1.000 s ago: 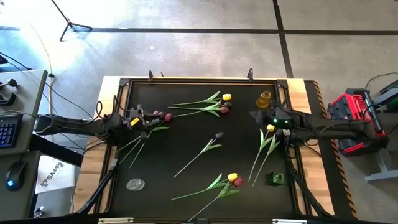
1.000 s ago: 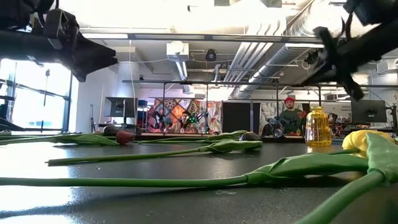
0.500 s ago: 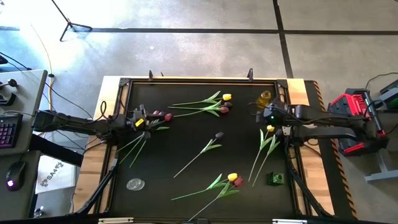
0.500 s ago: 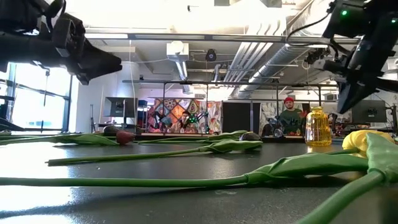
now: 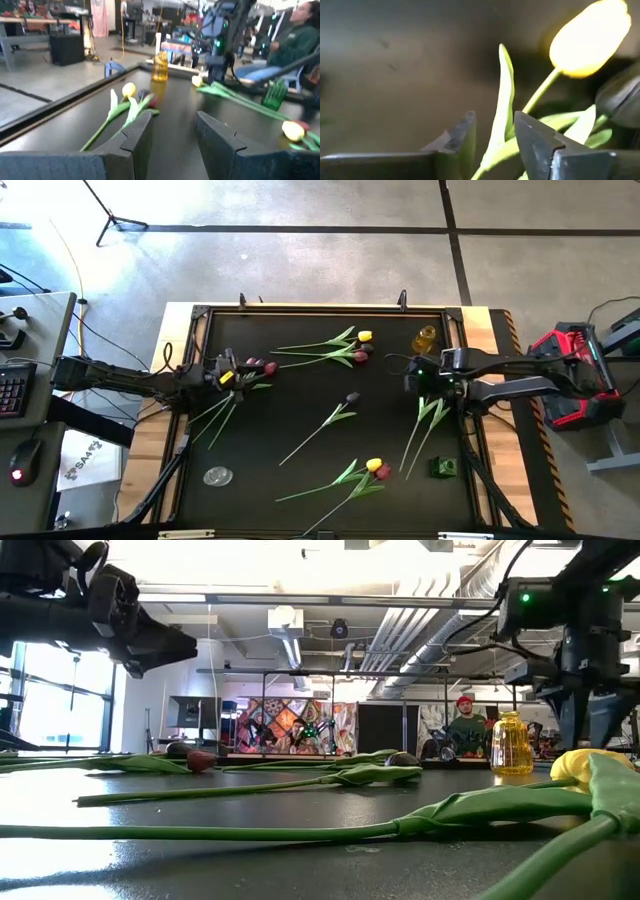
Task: Sort flowers into vase by color
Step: Put the middle right yellow flower into the green vase
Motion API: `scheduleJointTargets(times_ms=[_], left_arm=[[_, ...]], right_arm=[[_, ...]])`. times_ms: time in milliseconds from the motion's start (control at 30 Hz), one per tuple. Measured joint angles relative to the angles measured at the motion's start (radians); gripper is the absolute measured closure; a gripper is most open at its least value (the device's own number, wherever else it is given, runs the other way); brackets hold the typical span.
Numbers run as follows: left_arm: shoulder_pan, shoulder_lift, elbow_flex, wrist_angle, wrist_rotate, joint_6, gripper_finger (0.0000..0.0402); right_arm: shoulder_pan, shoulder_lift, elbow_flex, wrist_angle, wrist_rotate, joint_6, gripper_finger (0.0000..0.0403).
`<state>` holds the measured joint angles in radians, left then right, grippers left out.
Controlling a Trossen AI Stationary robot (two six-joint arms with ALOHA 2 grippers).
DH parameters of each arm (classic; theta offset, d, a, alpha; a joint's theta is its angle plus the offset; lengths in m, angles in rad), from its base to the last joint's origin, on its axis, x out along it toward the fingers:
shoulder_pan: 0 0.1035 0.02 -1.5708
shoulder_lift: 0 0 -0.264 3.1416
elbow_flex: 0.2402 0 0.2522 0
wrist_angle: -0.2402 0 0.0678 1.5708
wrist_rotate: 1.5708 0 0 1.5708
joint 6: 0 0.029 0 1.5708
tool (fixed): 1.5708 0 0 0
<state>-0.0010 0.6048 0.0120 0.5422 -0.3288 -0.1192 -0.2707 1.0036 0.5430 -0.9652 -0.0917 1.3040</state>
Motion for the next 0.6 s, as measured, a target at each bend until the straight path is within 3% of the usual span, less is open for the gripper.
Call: scheduleJointTargets(times_ms=[200,600], left_arm=[[0.000,-0.001,0.000,0.002,-0.006,0.000,0.0268],[0.000,-0.001,0.000,0.000,-0.007,0.002,0.0268]], right_arm=[[0.000,0.092,0.000,0.000,0.002,0.013,0.0273],[0.000,0.218,0.000,-0.002,0.070,0.042,0.0321]])
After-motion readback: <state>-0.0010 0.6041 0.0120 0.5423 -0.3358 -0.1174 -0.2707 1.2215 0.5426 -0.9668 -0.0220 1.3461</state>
